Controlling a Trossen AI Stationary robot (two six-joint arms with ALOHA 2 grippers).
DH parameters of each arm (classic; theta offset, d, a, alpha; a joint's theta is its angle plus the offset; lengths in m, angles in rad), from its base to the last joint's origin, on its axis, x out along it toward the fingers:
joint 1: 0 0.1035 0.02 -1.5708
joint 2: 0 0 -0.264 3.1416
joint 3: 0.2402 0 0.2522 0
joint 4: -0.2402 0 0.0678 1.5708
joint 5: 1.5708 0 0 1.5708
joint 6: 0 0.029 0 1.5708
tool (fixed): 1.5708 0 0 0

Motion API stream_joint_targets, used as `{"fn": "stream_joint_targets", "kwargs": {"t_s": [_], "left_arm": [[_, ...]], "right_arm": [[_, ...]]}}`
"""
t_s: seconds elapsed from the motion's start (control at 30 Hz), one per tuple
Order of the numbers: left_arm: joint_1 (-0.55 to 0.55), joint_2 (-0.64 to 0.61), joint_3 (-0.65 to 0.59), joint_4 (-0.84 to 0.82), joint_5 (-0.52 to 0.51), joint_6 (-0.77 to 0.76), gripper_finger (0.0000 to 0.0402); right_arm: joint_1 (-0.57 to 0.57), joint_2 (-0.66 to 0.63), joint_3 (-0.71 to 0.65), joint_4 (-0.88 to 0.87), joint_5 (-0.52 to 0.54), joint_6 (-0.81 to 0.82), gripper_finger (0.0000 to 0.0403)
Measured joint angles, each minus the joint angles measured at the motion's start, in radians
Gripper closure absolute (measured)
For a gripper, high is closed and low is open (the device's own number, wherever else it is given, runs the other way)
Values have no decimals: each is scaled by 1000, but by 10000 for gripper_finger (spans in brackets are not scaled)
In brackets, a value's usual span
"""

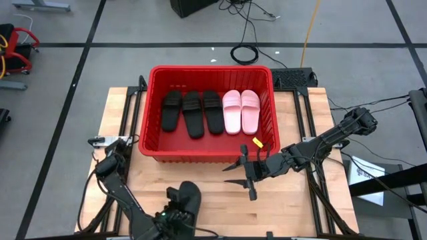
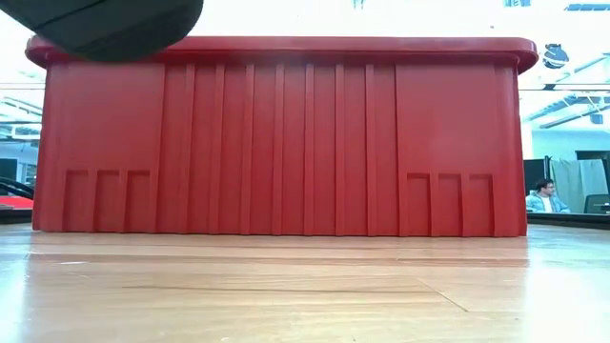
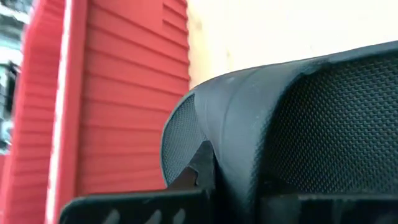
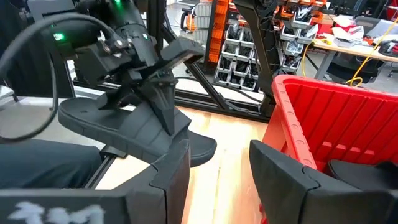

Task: Pick and place slides into bin
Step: Put the black slipper on the red bin

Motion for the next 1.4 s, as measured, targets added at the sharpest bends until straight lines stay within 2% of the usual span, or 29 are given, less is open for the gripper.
{"fn": "stream_joint_targets", "kwargs": {"t_s": [0.17,0.43,0.7,0.93,1.07,1.2,1.3,1.4], "left_arm": [[7,-8,9,0,-55,81,395],[28,-102,3,-1,-130,102,396],[47,-252,-135,1,-170,147,398],[130,-501,-327,-2,-188,178,391],[198,-652,-447,0,-200,199,398],[286,-797,-551,10,-231,239,386],[369,-895,-628,77,-232,338,386],[460,-986,-701,218,-224,532,396]], "right_arm": [[-12,0,0,1,0,-51,248],[-47,0,0,1,0,-166,248],[-110,0,0,1,0,-268,248],[-188,-3,0,-1,0,-285,248],[-242,-8,1,-14,0,-285,248],[-301,-8,1,-30,-4,-292,248],[-353,-8,1,-41,-45,-297,248],[-407,-8,0,-49,-112,-300,248]]}}
